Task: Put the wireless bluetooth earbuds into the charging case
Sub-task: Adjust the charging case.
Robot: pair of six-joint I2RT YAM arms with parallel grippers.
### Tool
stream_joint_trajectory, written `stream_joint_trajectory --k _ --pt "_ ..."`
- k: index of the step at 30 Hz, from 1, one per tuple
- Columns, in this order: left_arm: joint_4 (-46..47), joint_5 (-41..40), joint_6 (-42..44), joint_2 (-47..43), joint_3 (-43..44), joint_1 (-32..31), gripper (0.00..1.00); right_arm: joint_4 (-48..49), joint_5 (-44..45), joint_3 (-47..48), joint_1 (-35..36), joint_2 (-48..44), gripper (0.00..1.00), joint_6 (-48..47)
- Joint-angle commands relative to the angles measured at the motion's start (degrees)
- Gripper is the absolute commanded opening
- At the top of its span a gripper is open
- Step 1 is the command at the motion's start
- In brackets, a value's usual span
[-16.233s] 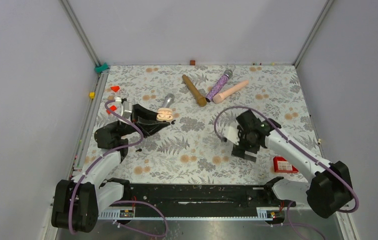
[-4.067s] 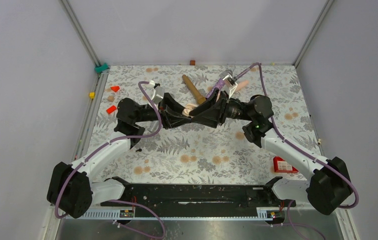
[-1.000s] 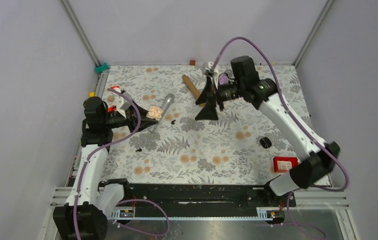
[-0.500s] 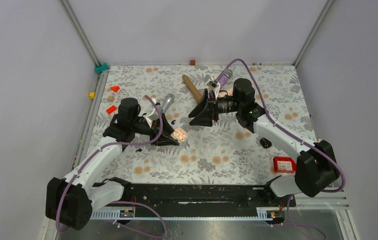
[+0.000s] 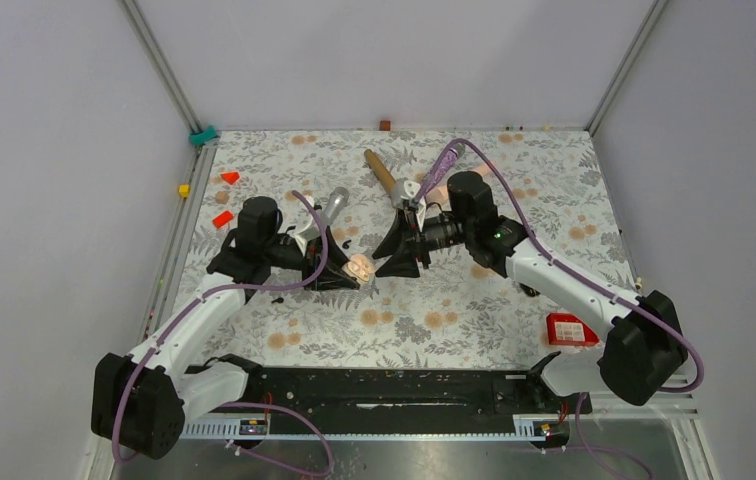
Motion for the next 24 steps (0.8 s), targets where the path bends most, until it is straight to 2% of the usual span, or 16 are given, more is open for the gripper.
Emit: stream_joint_trajectory --k 1,12,18,24 --pt "1.23 0.12 1.29 -0.34 -0.13 -0.17 0.06 -6.26 3.46 2.64 2.30 -0.75 0.50 -8.13" --pt "1.31 0.44 1.46 0.42 -0.53 -0.29 0.07 -6.89 6.14 4.50 4.06 2.21 0.35 -8.17" --pt "1.35 -0.86 1.87 0.42 -0.87 -0.59 0.07 -9.03 6.20 5.61 5.01 3.27 0.33 -8.13" --pt "1.39 -1.98 2.38 0.26 -1.14 -1.01 0.10 -9.70 5.84 6.54 5.37 3.88 0.24 -7.75"
